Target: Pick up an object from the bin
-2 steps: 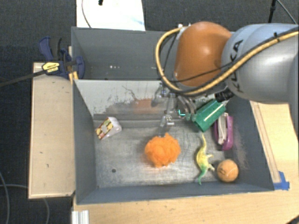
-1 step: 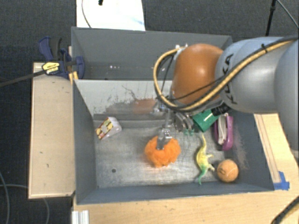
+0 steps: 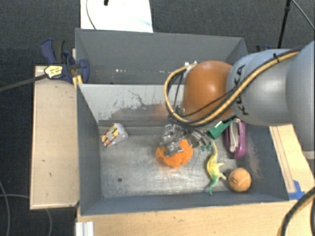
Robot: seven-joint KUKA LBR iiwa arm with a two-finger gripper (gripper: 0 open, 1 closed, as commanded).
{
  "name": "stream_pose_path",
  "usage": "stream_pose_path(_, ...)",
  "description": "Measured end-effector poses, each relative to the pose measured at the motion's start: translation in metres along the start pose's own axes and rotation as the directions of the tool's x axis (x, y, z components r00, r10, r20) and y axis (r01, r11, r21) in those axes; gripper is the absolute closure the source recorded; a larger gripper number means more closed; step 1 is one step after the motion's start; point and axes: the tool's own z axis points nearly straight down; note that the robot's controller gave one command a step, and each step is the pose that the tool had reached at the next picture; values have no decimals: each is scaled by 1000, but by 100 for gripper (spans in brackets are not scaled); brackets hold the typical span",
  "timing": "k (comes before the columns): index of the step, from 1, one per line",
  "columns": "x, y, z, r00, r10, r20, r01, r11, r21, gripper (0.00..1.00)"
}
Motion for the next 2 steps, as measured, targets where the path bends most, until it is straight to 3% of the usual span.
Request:
stream_pose_path(1,0,0,0,1000,1,0,-1,1000,0,100)
stream_pose_path(2,34,19,-167,970,-244,3,244,970,2,100)
